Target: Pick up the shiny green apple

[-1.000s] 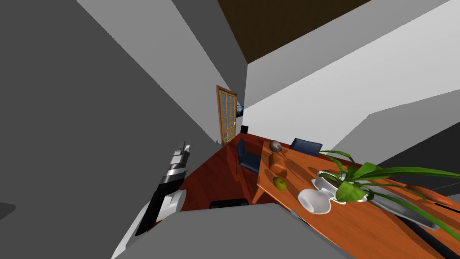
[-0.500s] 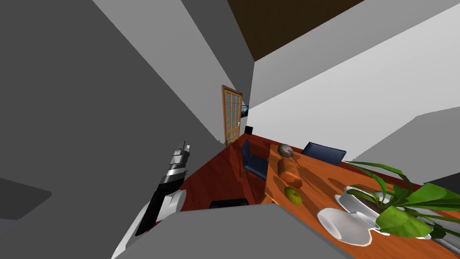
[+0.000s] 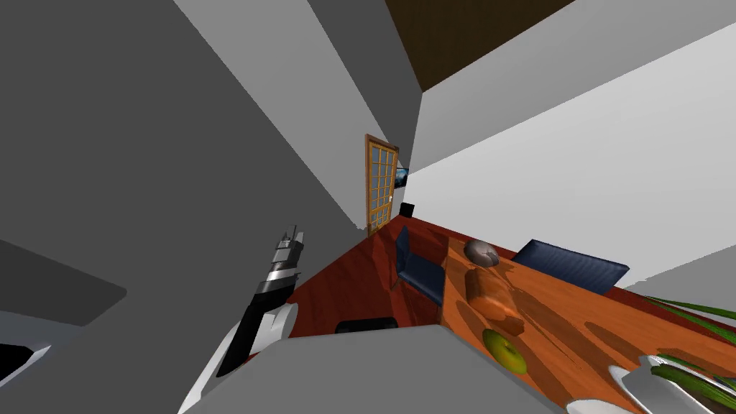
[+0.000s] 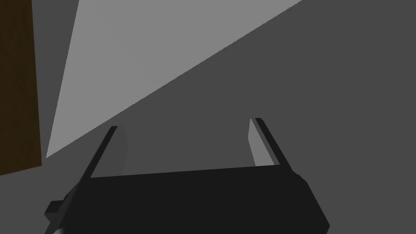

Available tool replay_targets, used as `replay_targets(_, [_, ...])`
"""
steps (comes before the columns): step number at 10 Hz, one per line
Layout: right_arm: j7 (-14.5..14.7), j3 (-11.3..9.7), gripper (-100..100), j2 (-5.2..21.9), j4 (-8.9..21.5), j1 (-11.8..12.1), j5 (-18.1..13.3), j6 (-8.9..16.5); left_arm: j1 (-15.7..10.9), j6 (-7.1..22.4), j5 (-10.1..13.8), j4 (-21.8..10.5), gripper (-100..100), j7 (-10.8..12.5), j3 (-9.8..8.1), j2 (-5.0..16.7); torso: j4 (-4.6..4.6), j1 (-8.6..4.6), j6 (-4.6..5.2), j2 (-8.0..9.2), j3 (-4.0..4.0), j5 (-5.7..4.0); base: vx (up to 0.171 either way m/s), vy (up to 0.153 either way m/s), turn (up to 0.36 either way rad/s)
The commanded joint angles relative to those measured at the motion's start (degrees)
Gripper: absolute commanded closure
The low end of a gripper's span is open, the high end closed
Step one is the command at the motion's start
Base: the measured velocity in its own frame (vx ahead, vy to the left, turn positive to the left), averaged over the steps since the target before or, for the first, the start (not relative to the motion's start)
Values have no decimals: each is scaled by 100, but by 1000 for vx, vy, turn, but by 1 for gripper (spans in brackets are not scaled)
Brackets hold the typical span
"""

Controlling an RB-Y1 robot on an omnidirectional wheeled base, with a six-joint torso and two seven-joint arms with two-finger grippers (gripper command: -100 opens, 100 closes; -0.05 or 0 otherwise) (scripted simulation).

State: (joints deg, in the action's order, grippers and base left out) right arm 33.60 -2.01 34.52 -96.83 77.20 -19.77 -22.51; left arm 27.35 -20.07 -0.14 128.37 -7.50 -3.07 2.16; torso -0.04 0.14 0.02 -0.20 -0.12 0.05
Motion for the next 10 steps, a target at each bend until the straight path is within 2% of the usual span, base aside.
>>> replay_targets(1, [248, -21, -100, 114, 286, 161, -113, -77, 0, 0, 0, 0, 0, 0, 0, 0, 0, 0, 0, 0, 0, 0, 67, 10, 237])
replay_targets(2, [248, -21, -100, 114, 344, 161, -113, -77, -1, 0, 0, 0, 0, 0, 0, 0, 0, -4, -3, 3, 2, 0, 57, 1, 110])
replay_targets(4, [612, -86, -100, 312, 707, 386, -299, -71, -1, 0, 0, 0, 0, 0, 0, 0, 1, -6, -3, 2, 2, -1, 94, -4, 250])
replay_targets(5, [636, -86, -100, 312, 771, 386, -299, -71, 0, 0, 0, 0, 0, 0, 0, 0, -1, -14, -4, -10, -5, -3, 95, -11, 167])
replay_targets(6, [827, -119, -100, 403, 974, 472, -382, -71, 0, 0, 0, 0, 0, 0, 0, 0, -1, -10, -1, -8, -4, -2, 85, -3, 240])
replay_targets(7, [827, -119, -100, 403, 974, 472, -382, -71, 0, 0, 0, 0, 0, 0, 0, 0, -1, -7, -3, -6, -3, -1, 58, -5, 121])
replay_targets(10, [1353, -209, -100, 639, 1530, 634, -591, -81, 0, 0, 0, 0, 0, 0, 0, 0, 0, -15, -4, -8, -4, -3, 99, -25, 309])
